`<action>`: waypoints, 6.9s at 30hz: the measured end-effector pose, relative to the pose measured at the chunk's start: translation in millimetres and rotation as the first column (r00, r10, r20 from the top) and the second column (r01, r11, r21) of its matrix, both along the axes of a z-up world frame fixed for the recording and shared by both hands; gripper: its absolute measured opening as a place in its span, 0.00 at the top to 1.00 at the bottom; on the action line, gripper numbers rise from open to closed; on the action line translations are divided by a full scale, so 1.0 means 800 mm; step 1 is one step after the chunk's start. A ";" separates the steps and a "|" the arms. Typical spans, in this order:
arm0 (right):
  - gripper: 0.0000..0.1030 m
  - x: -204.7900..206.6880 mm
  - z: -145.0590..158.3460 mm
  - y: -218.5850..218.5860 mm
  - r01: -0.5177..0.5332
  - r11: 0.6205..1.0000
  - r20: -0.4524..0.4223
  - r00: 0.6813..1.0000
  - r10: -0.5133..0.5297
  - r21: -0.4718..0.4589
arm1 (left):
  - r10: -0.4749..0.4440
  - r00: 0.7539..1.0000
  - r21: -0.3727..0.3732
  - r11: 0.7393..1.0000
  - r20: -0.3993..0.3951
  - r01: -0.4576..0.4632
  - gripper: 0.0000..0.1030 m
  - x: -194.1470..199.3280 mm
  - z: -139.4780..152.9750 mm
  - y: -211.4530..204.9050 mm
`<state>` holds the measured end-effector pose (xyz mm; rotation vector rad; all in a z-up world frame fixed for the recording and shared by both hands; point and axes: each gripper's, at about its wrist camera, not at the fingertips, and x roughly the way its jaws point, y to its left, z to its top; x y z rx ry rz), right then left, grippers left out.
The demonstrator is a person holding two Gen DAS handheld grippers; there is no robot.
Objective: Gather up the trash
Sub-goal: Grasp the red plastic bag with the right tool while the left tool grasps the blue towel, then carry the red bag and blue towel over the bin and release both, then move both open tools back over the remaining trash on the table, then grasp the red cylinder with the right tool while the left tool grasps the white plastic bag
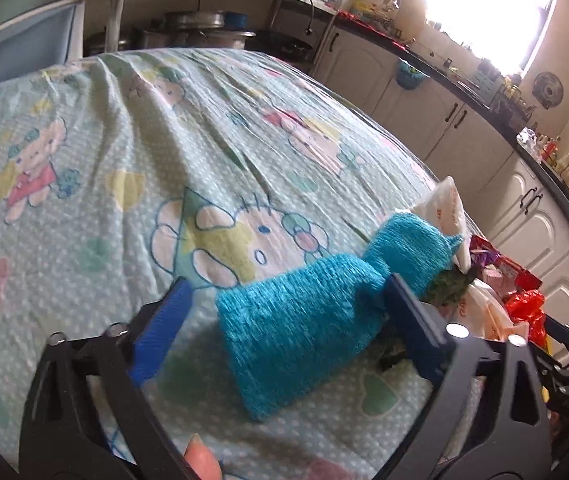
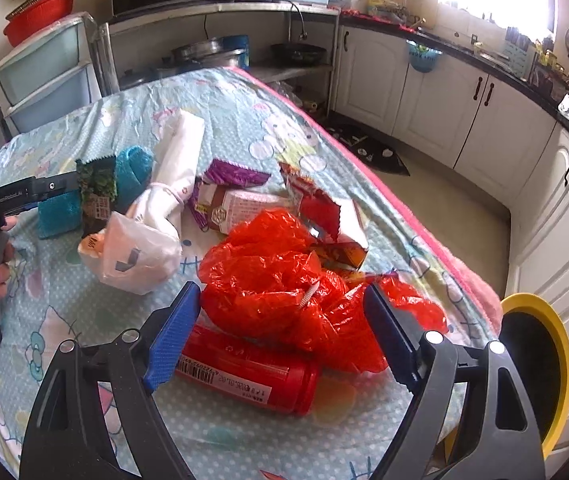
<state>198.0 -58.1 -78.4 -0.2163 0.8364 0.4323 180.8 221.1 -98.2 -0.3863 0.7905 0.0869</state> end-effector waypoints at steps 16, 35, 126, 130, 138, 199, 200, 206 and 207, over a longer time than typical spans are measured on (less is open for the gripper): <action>0.75 -0.012 0.004 -0.006 -0.029 0.999 0.001 1.000 0.029 0.016 | -0.119 0.993 0.049 0.992 0.012 0.118 0.84 -0.032 0.010 -0.028; 0.78 -0.056 0.051 -0.052 -0.003 0.990 0.070 0.997 -0.007 0.143 | -0.210 0.966 0.158 0.970 0.152 0.186 0.90 -0.095 0.090 -0.099; 0.47 -0.067 -0.001 -0.376 0.597 0.765 -0.032 0.793 -0.609 0.241 | -0.633 0.774 0.129 0.771 0.034 0.624 0.48 0.047 0.050 -0.526; 0.42 -0.070 0.002 -0.371 0.594 0.770 -0.017 0.794 -0.608 0.233 | -0.604 0.795 0.123 0.794 0.049 0.596 0.31 0.044 0.056 -0.510; 0.35 -0.081 0.015 -0.359 0.586 0.776 0.008 0.797 -0.604 0.233 | -0.558 0.824 0.120 0.828 0.095 0.547 0.10 0.029 0.075 -0.479; 0.26 -0.123 0.107 -0.121 0.147 0.968 0.176 0.967 -0.184 0.204 | -0.129 0.962 0.052 0.991 0.239 0.119 0.10 -0.048 0.129 -0.189; 0.26 -0.122 0.107 -0.114 0.133 0.972 0.177 0.970 -0.169 0.195 | -0.117 0.964 0.049 0.993 0.240 0.108 0.10 -0.048 0.129 -0.182; 0.26 -0.115 0.101 -0.088 0.073 0.983 0.175 0.979 -0.103 0.170 | -0.045 0.973 0.023 0.999 0.227 0.040 0.10 -0.043 0.126 -0.142; 0.26 -0.114 0.099 -0.084 0.065 0.984 0.174 0.980 -0.094 0.167 | -0.032 0.974 0.019 0.999 0.225 0.028 0.10 -0.043 0.124 -0.134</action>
